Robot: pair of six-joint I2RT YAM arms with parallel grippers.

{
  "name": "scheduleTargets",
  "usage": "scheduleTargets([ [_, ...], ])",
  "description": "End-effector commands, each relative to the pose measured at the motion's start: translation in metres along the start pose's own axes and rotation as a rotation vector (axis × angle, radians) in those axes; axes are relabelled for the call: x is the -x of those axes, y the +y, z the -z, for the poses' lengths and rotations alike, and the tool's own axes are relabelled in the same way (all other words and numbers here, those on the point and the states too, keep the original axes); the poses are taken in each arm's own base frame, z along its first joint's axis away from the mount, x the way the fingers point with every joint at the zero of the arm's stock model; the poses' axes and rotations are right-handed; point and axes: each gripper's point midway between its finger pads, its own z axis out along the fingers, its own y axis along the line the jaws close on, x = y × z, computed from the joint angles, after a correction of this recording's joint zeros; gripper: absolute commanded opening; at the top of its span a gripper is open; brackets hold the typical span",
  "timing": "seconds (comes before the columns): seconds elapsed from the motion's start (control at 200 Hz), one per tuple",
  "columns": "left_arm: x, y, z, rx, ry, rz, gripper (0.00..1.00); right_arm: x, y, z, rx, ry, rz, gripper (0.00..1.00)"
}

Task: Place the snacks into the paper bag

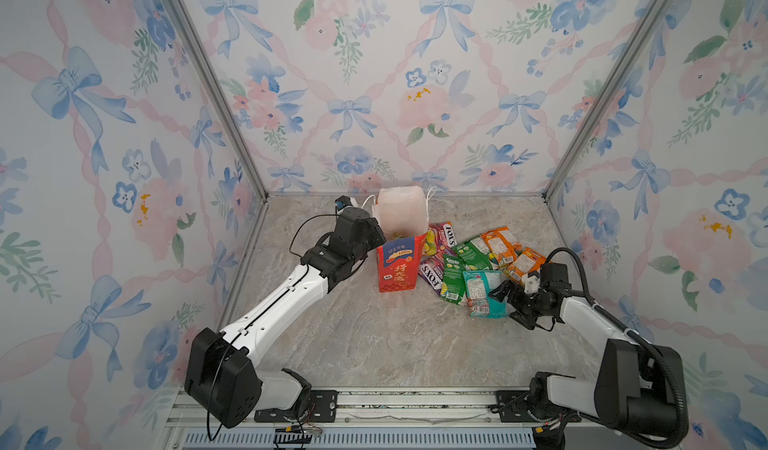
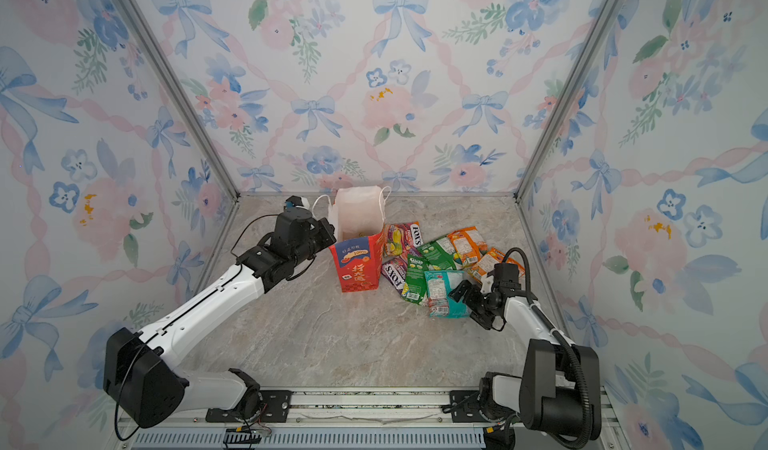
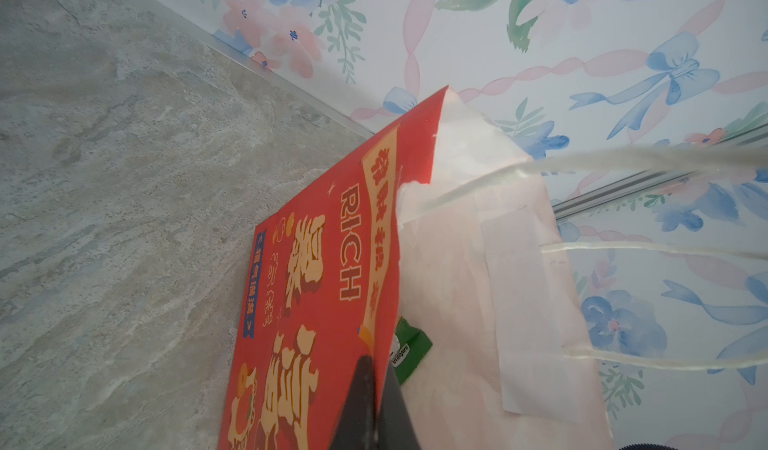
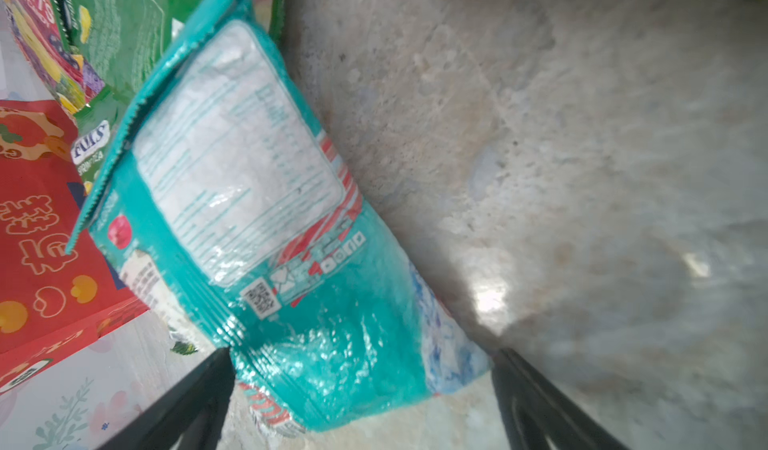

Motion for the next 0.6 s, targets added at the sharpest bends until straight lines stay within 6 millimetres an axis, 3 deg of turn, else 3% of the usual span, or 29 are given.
scheduleTargets([
  [0.0, -0.001, 0.002, -0.002, -0.012, -0.001, 0.008, 0.00, -0.016, 0.002, 0.003, 0.014, 0.043, -0.034, 0.99],
  [0.175, -0.002, 0.003, -0.003, -0.009, 0.005, 0.008, 0.00, -0.027, -0.002, 0.005, 0.019, 0.054, -0.035, 1.00],
  [0.595, -0.002, 0.003, -0.005, -0.009, 0.008, 0.006, 0.00, -0.015, -0.013, 0.003, 0.010, 0.054, -0.044, 1.00],
])
